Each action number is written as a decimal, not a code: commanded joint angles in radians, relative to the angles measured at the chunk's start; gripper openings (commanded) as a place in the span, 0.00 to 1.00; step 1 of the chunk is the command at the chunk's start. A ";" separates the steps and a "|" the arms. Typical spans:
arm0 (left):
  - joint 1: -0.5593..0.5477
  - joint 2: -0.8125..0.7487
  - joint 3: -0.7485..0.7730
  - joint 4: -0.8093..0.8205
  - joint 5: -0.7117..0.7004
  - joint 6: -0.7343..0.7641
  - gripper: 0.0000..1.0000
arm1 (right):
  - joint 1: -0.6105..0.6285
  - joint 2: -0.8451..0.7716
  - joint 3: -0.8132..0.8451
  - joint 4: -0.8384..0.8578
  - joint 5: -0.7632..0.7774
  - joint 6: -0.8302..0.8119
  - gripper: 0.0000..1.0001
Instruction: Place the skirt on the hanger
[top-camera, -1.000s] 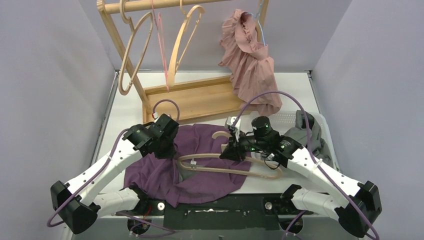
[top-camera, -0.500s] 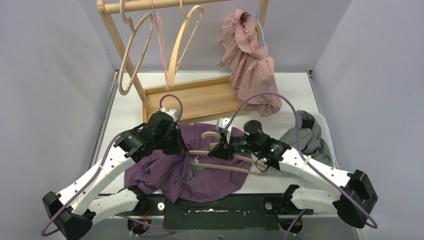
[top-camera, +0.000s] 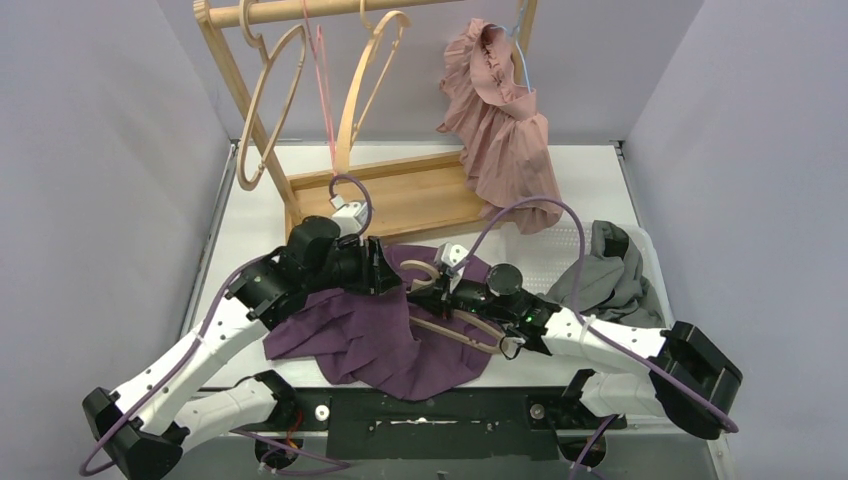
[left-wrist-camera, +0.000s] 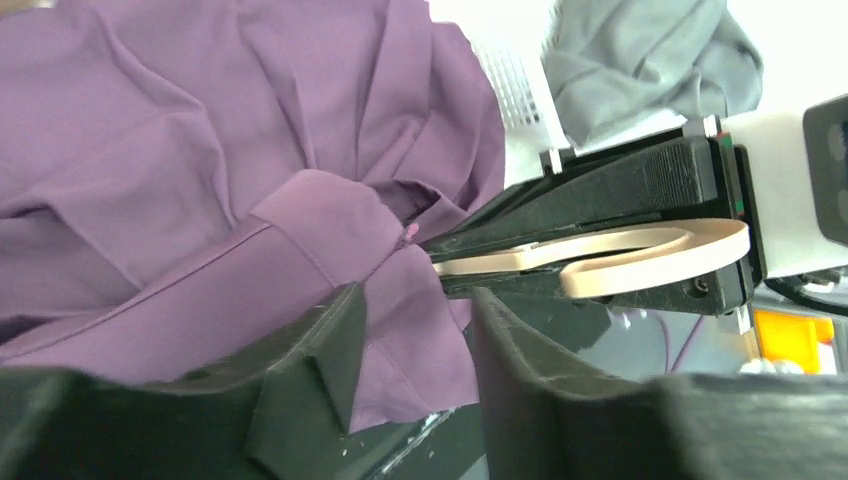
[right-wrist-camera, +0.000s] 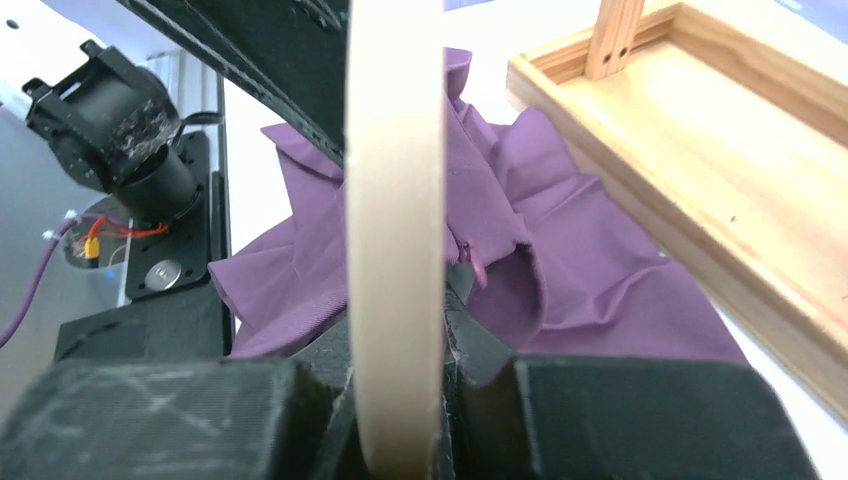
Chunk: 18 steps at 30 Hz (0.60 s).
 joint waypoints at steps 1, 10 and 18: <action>0.011 -0.112 0.065 0.030 -0.140 0.124 0.54 | 0.006 -0.063 0.008 0.289 0.108 -0.010 0.00; 0.013 -0.169 0.261 -0.018 -0.139 0.436 0.86 | -0.004 -0.187 0.094 0.157 0.053 -0.040 0.00; 0.012 -0.119 0.297 0.018 0.157 0.729 0.79 | -0.049 -0.235 0.272 -0.113 -0.123 -0.085 0.00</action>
